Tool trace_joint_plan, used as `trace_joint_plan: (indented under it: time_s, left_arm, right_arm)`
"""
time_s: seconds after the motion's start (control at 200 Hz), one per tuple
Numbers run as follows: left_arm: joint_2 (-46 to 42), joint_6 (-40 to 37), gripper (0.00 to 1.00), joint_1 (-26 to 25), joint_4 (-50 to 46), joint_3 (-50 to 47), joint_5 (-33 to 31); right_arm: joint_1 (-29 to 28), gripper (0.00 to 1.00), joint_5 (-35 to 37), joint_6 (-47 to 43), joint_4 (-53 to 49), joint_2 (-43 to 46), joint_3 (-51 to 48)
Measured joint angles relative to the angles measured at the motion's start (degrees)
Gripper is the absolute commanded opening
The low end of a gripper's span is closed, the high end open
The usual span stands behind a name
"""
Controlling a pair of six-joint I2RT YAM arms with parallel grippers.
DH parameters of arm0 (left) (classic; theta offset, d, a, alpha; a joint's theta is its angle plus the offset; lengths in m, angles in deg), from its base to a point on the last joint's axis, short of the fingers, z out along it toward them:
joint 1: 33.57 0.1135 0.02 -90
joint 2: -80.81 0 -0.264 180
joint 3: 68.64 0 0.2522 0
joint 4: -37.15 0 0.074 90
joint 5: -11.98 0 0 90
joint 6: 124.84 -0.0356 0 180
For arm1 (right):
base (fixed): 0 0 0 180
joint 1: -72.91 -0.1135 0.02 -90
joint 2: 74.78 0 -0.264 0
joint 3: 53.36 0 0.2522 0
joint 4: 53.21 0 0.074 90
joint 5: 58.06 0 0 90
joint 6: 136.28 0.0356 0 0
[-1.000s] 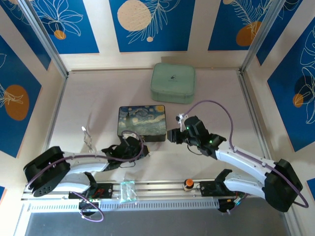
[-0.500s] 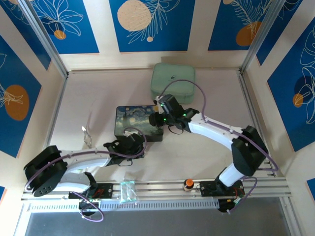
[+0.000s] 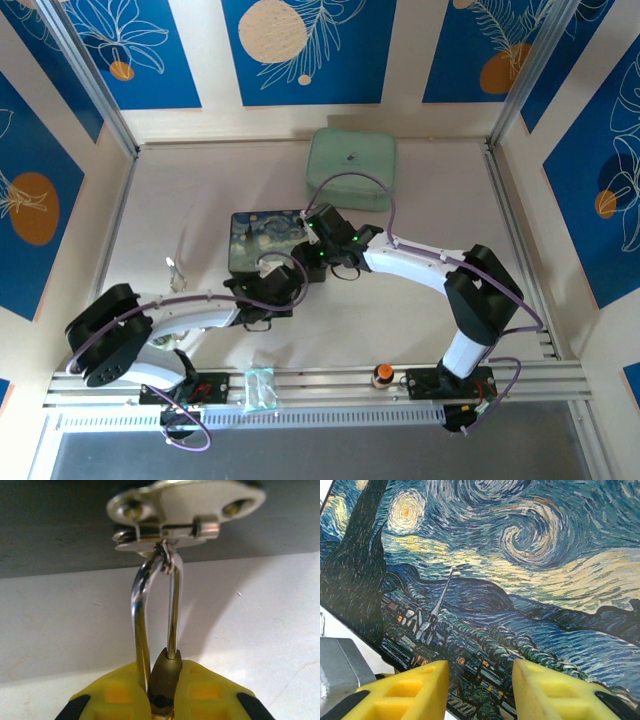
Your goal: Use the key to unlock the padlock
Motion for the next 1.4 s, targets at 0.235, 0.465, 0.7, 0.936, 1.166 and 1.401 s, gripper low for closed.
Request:
trace_joint_plan:
  time_s: [0.235, 0.465, 0.7, 0.936, 1.166, 1.401]
  left_arm:
    - [5.75, 1.16, 0.13, -2.89, -6.93, 6.27, -5.57]
    - [7.74, 2.51, 0.12, -4.28, -9.88, 8.41, -8.57]
    - [7.34, -1.11, 0.11, -4.2, -13.22, 9.16, -9.22]
    - [7.15, -5.99, 0.14, -3.41, -16.57, 9.62, -7.67]
    - [10.05, -6.38, 0.16, -3.48, -21.05, 12.17, -8.81]
    - [11.08, -5.42, 0.23, -4.07, -21.57, 12.83, -9.86]
  right_arm:
    - [0.37, 0.39, 0.46, 2.38, 3.45, 0.22, -1.81]
    - [0.94, 0.38, 0.96, 5.35, 4.11, 0.42, -2.21]
    - [1.79, 0.38, -0.11, 7.28, 4.07, 1.29, -2.75]
    - [1.79, 0.38, -1.66, 7.69, 4.07, 1.27, -2.75]
    - [1.79, 0.38, -3.06, 7.72, 3.98, 1.16, -2.6]
    - [1.79, 0.38, -3.08, 8.37, 4.0, 0.81, -2.36]
